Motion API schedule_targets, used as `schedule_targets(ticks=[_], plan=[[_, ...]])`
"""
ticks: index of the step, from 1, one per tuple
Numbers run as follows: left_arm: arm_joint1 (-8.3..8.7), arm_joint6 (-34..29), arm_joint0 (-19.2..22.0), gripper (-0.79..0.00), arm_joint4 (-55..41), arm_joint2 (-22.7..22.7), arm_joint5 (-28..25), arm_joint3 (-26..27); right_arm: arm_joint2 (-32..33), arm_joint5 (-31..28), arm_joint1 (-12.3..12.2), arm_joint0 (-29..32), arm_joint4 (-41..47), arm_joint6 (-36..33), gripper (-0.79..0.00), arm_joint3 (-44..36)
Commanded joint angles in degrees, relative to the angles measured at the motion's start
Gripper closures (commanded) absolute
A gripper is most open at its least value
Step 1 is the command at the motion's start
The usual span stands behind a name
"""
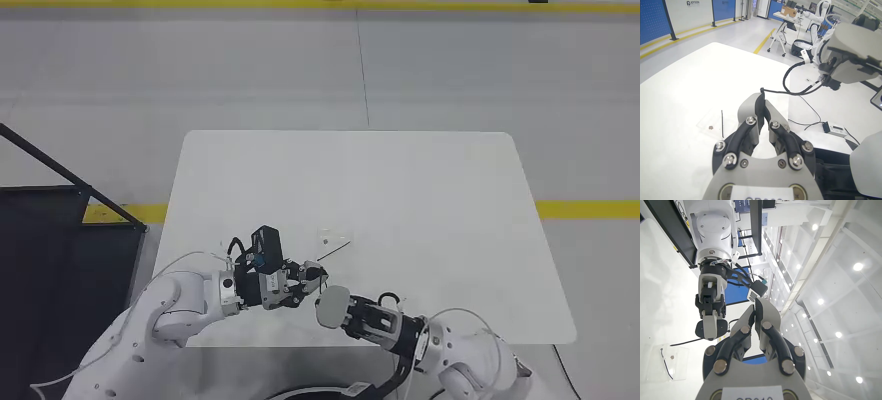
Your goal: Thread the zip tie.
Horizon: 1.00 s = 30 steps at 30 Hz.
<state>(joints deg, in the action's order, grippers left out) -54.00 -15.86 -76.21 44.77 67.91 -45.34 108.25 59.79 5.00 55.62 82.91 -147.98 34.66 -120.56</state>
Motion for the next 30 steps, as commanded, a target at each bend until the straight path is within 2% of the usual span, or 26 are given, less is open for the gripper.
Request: schedule_targets(ticks=[1,14,22,30], plan=[[0.00,0.00,0.00,0.000,0.00,0.00,0.00,0.00,-0.25,0.14,0.12,-0.20,-0.03,-0.13,0.000,0.13],[0.00,0.00,0.00,0.000,0.00,0.00,0.00,0.00,-0.93,2.68,0.78,-0.66,0.37,-0.12,0.000,0.99],[0.00,0.00,0.00,0.000,0.00,0.00,0.00,0.00,-1.17,-0.89,1.07,-1.69,1.07,-0.11,0.000,1.80],[-0.13,1.29,-0.53,0.000,2.19,-0.16,-0.05,0.71,-0.97,-1.33,1.37,-1.80,1.18,-1.89,0.000,2.01]])
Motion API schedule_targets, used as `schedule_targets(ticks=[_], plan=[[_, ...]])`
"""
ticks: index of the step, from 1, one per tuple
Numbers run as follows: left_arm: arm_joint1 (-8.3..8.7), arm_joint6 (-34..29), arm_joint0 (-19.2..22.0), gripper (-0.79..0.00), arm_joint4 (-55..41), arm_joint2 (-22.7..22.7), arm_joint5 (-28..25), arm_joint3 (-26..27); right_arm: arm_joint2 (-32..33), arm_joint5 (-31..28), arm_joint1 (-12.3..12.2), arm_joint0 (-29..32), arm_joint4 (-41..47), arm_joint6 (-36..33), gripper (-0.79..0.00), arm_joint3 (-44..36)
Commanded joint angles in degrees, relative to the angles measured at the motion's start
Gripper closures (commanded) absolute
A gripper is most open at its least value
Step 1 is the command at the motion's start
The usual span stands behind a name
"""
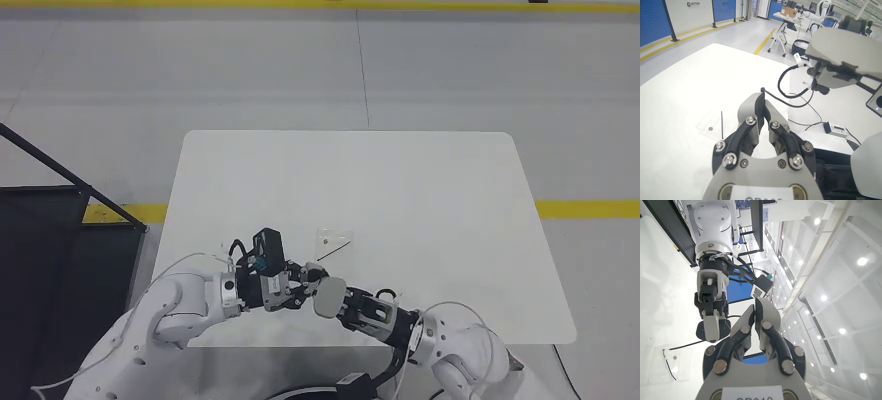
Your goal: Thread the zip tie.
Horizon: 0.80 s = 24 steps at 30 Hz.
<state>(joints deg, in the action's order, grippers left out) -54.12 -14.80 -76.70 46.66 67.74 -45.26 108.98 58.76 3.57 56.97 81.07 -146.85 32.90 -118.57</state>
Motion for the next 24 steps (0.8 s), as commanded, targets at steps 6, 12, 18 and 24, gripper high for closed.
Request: schedule_targets(ticks=[6,12,18,24], plan=[[-0.08,0.85,-0.08,0.000,1.48,0.01,-0.86,-0.08,0.80,0.77,0.16,0.76,-0.21,-2.07,0.000,-0.04],[-0.16,1.01,-0.10,0.000,1.66,-0.09,-1.08,-0.04,2.06,1.76,0.14,2.33,-0.73,-3.51,0.000,-0.64],[-0.23,0.53,0.12,0.000,1.51,-0.30,-1.22,0.32,2.71,0.91,0.23,2.93,-2.10,-5.49,0.000,-1.12],[-0.29,2.25,-0.24,0.000,3.99,0.16,-1.27,0.92,2.55,0.07,0.48,3.10,-3.35,-7.79,0.000,-1.52]])
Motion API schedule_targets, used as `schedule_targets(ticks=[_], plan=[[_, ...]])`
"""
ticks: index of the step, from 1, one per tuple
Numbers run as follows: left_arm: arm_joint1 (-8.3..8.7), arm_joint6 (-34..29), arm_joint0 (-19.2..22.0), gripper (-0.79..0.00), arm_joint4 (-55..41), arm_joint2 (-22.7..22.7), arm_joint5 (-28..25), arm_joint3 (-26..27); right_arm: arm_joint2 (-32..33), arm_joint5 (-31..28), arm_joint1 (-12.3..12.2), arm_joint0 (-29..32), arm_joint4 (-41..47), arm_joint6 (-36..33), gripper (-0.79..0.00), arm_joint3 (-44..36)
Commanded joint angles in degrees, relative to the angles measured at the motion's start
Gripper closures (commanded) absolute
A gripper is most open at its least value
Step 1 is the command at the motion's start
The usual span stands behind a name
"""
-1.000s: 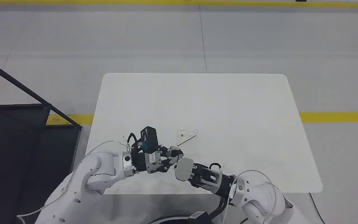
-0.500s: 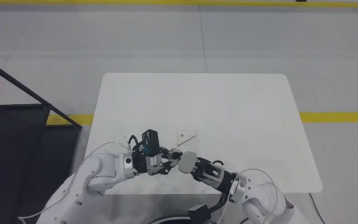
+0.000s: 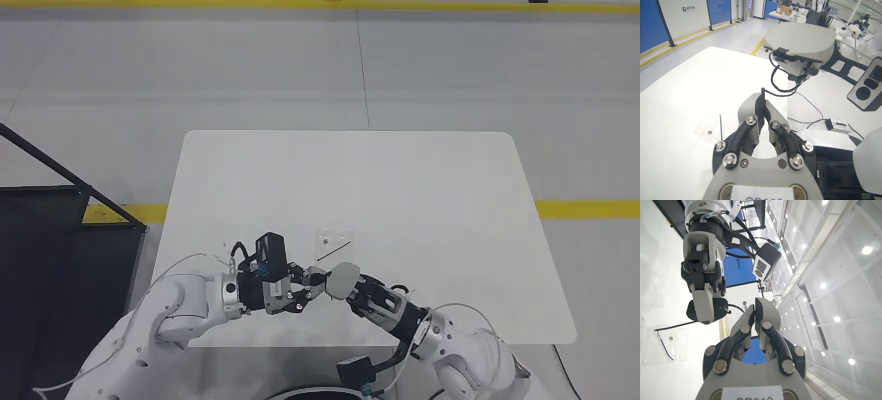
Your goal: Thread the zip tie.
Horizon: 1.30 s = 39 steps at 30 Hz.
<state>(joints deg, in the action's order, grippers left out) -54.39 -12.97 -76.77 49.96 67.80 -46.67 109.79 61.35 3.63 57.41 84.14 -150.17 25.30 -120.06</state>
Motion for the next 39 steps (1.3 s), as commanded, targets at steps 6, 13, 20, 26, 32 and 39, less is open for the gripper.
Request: schedule_targets(ticks=[6,13,20,26,32,39], plan=[[-0.20,3.15,-1.45,0.000,8.47,0.23,3.68,1.72,-0.03,0.06,0.27,0.22,-0.35,-1.10,0.000,-0.09],[-0.50,7.53,-2.30,0.000,15.02,-0.85,5.15,2.54,0.25,-0.17,0.48,0.37,-0.44,-1.61,0.000,-0.06],[-0.54,11.08,-3.24,0.000,17.13,-0.59,4.41,2.26,0.49,-0.26,0.66,0.62,-0.72,-1.81,0.000,-0.16],[-0.58,8.33,-3.11,0.000,10.66,-0.65,2.29,0.35,0.88,-0.20,0.77,0.91,-0.90,-1.66,0.000,-0.31],[-0.73,0.56,-1.27,0.000,1.07,-1.55,2.91,-1.53,1.30,0.37,0.83,1.44,-1.32,-1.20,0.000,-0.55],[-0.93,-7.78,1.52,0.000,-10.99,-3.90,2.43,-3.31,1.45,0.27,0.95,1.66,-2.20,-0.98,0.000,-0.76]])
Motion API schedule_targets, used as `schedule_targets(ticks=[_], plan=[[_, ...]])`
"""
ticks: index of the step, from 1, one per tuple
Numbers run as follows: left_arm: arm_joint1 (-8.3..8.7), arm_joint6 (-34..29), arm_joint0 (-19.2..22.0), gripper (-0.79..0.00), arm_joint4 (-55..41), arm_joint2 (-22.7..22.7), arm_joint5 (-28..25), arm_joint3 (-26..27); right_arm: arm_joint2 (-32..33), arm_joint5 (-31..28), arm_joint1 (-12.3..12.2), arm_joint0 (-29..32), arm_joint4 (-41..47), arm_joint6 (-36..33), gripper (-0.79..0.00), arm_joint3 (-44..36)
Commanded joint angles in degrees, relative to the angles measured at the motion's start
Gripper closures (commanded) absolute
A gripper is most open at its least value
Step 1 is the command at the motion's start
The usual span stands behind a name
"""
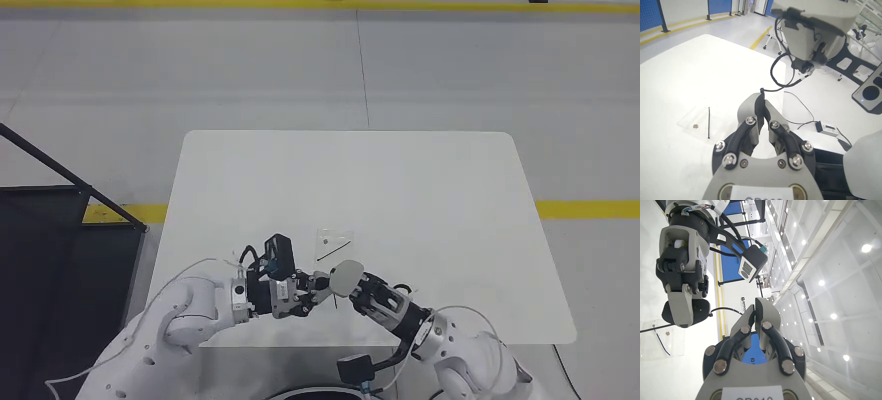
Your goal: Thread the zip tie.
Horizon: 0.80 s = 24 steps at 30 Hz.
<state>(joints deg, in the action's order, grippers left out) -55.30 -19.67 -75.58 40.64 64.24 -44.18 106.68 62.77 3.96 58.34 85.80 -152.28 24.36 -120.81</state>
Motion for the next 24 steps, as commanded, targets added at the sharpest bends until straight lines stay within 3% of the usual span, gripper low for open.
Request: schedule_targets(ticks=[1,24], plan=[[-0.05,-1.74,0.67,0.000,-3.18,-0.55,-0.05,-0.42,0.04,-0.06,0.04,0.04,-0.18,-0.10,0.000,-0.04],[0.61,-20.24,5.90,0.000,-34.37,-2.60,1.04,-5.25,-0.18,2.96,0.65,2.21,-8.78,-5.21,0.000,-1.73]])
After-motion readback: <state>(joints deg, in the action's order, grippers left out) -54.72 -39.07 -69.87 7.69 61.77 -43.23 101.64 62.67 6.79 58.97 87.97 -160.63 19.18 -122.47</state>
